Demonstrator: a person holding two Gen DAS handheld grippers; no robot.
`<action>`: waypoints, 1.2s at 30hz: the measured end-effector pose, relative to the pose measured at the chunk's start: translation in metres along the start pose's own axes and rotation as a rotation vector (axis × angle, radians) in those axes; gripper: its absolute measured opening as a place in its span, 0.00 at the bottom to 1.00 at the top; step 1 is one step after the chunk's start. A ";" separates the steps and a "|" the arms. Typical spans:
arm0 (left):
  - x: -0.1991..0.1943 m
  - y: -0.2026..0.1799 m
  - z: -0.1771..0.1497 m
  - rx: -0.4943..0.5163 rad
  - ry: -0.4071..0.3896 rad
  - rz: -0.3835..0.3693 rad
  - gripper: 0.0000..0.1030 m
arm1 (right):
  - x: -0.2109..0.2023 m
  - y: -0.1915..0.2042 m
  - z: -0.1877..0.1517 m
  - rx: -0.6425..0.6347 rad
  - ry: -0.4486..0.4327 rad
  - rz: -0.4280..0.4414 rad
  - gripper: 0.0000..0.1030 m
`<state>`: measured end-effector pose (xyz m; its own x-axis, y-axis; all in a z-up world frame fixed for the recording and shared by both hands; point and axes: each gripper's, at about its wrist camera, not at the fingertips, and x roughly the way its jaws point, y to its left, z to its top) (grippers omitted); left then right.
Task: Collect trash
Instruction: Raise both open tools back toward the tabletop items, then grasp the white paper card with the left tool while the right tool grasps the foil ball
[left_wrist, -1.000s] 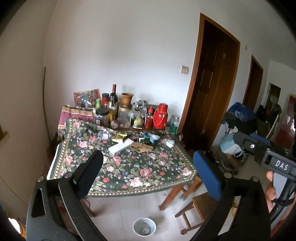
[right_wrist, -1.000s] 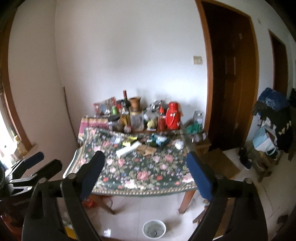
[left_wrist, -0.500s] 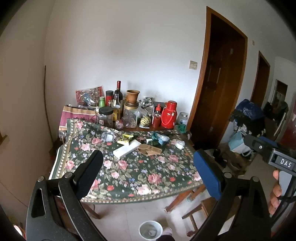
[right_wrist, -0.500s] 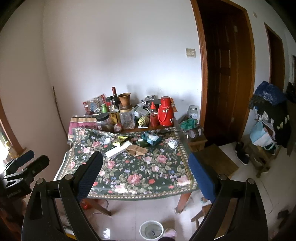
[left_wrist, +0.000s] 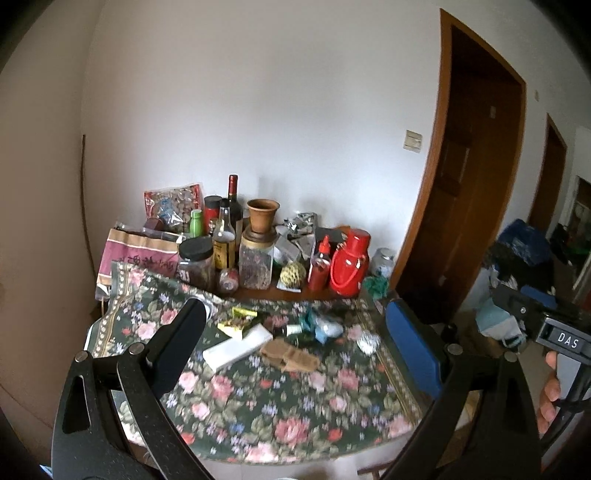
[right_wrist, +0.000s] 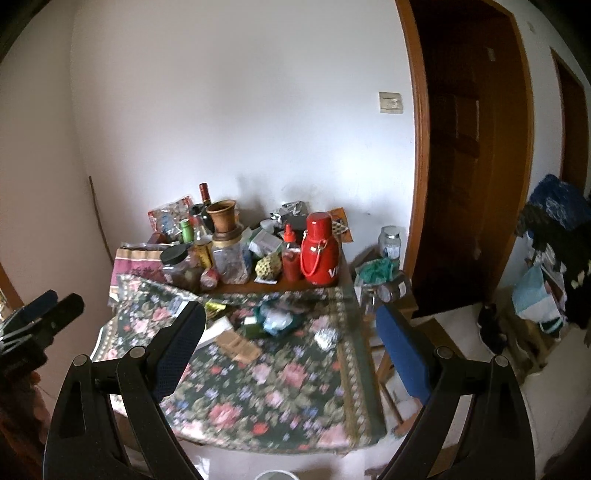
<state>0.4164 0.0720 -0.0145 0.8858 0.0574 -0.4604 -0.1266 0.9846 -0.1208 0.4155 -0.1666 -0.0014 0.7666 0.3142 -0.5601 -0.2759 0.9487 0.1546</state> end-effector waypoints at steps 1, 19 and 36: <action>0.006 -0.002 0.003 -0.002 0.002 0.009 0.96 | 0.007 -0.003 0.004 0.000 0.006 0.007 0.89; 0.184 0.060 -0.022 0.017 0.330 0.053 0.96 | 0.169 -0.046 -0.004 0.115 0.280 -0.048 0.89; 0.351 0.139 -0.123 0.072 0.722 -0.045 0.95 | 0.307 -0.071 -0.079 0.261 0.573 -0.123 0.89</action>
<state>0.6547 0.2082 -0.3006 0.3705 -0.0819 -0.9252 -0.0453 0.9933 -0.1061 0.6246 -0.1402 -0.2484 0.3319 0.2023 -0.9214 0.0000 0.9767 0.2145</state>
